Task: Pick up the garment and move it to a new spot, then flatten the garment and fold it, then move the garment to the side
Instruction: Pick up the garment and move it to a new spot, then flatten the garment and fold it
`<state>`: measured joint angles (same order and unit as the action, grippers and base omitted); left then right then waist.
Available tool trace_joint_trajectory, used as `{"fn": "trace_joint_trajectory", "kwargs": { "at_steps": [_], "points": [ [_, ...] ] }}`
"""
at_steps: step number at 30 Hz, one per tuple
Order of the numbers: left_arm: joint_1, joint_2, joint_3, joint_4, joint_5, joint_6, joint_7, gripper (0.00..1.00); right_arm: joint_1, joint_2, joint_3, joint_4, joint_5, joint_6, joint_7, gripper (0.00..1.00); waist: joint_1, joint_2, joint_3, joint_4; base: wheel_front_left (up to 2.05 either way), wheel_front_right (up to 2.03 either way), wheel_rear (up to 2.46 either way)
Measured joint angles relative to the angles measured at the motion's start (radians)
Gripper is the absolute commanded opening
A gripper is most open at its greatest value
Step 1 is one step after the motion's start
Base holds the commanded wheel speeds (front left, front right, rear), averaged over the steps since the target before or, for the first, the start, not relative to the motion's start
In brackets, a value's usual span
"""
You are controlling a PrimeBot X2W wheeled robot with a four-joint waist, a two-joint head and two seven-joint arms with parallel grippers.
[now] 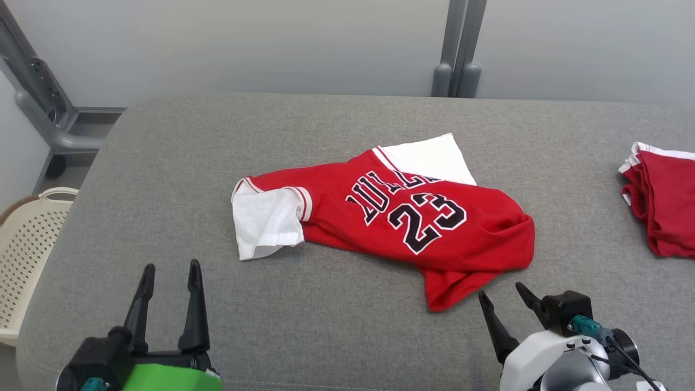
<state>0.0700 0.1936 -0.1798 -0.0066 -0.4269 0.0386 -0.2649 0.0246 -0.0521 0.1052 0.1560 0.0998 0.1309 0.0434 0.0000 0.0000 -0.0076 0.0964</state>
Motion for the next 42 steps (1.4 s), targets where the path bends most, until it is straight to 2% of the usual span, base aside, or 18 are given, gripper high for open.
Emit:
{"fn": "trace_joint_trajectory", "kwargs": {
  "at_steps": [8,13,26,31,34,35,42],
  "points": [
    [0.064,-0.016,-0.005,0.007,0.062,-0.032,0.0,1.0,-0.003,-0.001,-0.095,0.096,-0.038,0.0,0.104,1.0,0.0,0.0,-0.01,0.025,0.0,0.0,0.0],
    [0.065,-0.026,-0.008,0.008,0.078,-0.043,0.0,1.0,-0.056,0.001,-0.124,0.137,-0.03,0.0,0.127,1.0,0.0,0.0,-0.005,0.041,0.0,0.0,0.0],
    [0.033,-0.048,-0.006,0.04,0.093,-0.074,0.0,1.0,-0.191,0.003,-0.082,0.271,0.1,0.0,0.154,1.0,0.0,0.0,0.046,0.068,0.0,0.0,0.0],
    [0.015,-0.062,-0.004,0.054,0.1,-0.084,0.0,1.0,-0.221,0.003,-0.081,0.334,0.104,0.0,0.167,1.0,0.0,0.0,0.066,0.085,0.0,0.0,0.0],
    [0.008,-0.068,0.001,0.063,0.103,-0.091,0.0,1.0,-0.237,0.003,-0.083,0.361,0.1,0.0,0.169,0.2,0.0,0.0,0.077,0.093,0.0,0.0,0.0],
    [0.005,-0.071,0.002,0.066,0.105,-0.092,0.0,1.0,-0.244,0.003,-0.084,0.366,0.101,0.0,0.166,0.0,0.0,0.0,0.08,0.095,0.0,0.0,0.0],
    [0.001,-0.083,0.016,0.078,0.115,-0.1,0.0,1.0,-0.261,0.004,-0.124,0.364,0.041,0.0,0.147,0.0,0.0,0.0,0.083,0.103,0.0,0.0,0.0]
  ]
}}
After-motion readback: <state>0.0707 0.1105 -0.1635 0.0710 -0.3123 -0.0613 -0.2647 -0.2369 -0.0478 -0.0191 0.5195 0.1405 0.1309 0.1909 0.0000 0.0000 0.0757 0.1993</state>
